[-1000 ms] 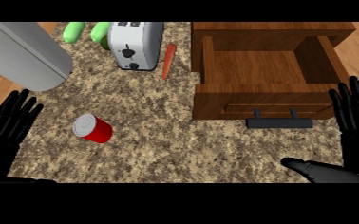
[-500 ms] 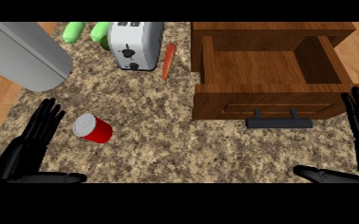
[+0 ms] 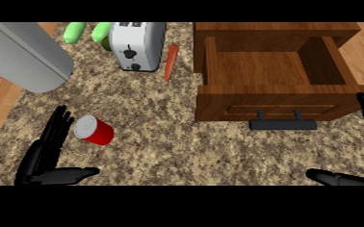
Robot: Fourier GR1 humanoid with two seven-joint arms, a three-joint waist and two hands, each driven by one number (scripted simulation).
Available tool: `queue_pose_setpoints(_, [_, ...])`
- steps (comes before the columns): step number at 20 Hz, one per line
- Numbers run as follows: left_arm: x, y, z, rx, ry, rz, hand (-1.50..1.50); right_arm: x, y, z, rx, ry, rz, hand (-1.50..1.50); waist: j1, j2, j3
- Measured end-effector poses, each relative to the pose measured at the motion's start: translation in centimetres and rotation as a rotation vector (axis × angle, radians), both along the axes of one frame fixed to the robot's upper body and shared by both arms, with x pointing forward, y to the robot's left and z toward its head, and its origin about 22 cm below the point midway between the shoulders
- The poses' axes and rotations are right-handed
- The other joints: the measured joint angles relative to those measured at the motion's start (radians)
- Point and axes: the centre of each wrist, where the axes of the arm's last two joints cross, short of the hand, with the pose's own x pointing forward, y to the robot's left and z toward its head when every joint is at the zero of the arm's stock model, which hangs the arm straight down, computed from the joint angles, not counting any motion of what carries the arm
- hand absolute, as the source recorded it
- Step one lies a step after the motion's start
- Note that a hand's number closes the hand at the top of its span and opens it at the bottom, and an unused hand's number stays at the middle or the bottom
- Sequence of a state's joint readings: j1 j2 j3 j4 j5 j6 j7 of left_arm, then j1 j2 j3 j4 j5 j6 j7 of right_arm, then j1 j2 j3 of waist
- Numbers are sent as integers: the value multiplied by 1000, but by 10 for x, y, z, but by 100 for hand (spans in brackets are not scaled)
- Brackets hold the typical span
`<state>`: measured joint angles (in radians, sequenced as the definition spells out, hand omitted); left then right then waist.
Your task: Pick up the can, place it into the drawer and close the drawer
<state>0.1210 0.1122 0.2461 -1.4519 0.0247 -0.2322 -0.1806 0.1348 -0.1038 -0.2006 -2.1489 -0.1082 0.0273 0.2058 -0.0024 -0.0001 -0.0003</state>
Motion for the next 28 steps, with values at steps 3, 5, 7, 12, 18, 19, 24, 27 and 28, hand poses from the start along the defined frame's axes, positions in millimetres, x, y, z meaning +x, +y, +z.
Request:
queue_pose_setpoints(3, [1,3,-15,-3,13,4,-150,-11,1,-3,-2,-1,0,-150,-1,0,0])
queue_pose_setpoints(5, [2,1,-23,-4,19,10,-150,-10,-2,-1,-3,-4,-1,-150,-1,0,0])
queue_pose_setpoints(7, [4,1,-32,-5,28,8,-150,-12,-4,5,0,-5,-1,-150,-1,0,0])
queue_pose_setpoints(12, [11,5,-53,-10,45,22,-150,-20,-13,12,-10,-10,-7,-150,-2,0,0])
queue_pose_setpoints(18, [22,16,-74,-23,67,51,-150,-18,-17,8,-19,-5,0,-150,-3,1,0])
queue_pose_setpoints(19, [24,17,-76,-26,65,51,-150,-17,-17,6,-23,-1,1,-150,-3,0,0])
queue_pose_setpoints(24, [38,20,-83,-29,64,42,-150,-19,-11,12,-22,0,-2,-150,-4,1,0])
queue_pose_setpoints(27, [42,19,-89,-28,51,31,-150,-19,-14,13,-22,1,-1,-150,-5,1,0])
queue_pose_setpoints(28, [44,18,-92,-28,48,24,-150,-16,-11,16,-24,0,2,-150,-6,2,0])
